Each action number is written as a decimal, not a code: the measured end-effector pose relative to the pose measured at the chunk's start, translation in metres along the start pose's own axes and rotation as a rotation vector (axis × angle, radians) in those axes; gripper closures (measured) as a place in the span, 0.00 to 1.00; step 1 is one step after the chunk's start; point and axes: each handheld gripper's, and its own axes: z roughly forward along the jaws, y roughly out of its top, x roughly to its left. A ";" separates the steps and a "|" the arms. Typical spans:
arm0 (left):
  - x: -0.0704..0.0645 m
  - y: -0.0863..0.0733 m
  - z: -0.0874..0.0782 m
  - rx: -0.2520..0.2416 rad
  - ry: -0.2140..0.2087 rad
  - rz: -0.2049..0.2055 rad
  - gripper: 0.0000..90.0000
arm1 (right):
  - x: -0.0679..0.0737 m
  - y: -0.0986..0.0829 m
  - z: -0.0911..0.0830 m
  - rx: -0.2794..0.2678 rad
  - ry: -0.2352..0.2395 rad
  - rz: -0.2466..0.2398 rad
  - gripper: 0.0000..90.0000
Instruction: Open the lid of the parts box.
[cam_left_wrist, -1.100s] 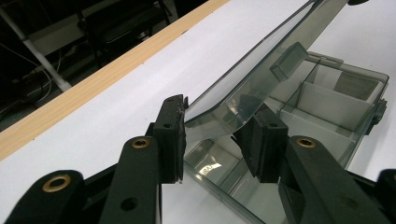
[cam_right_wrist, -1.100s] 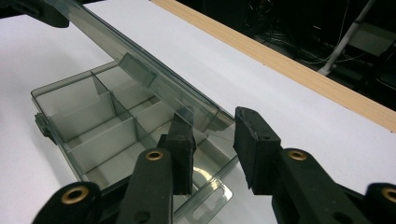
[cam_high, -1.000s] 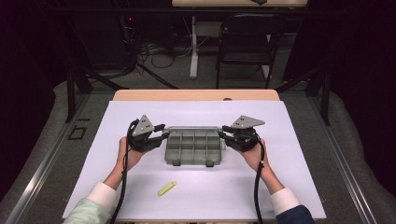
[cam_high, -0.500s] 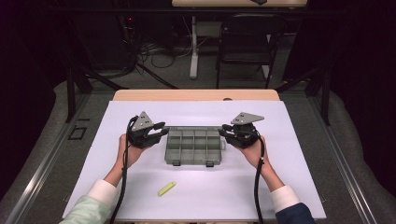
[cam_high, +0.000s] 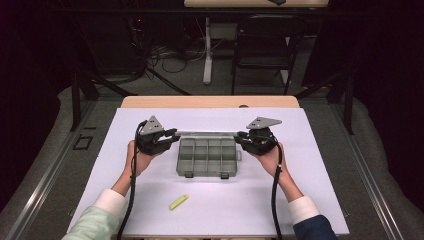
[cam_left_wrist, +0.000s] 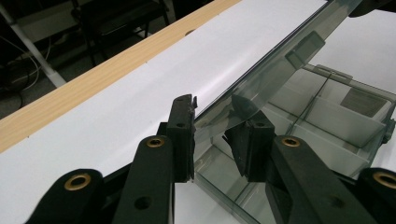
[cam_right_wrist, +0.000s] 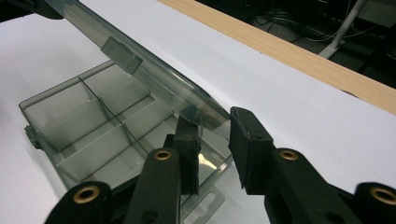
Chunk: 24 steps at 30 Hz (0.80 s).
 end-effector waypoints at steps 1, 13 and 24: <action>0.001 0.000 0.000 0.003 -0.004 -0.005 0.79 | 0.000 0.000 0.000 0.000 0.000 0.000 0.81; 0.011 0.000 0.006 -0.005 -0.013 -0.030 0.83 | -0.008 0.007 0.005 0.011 0.007 0.026 0.83; 0.020 0.001 0.013 0.014 -0.032 -0.051 0.84 | -0.014 0.011 0.014 0.039 -0.007 0.038 0.85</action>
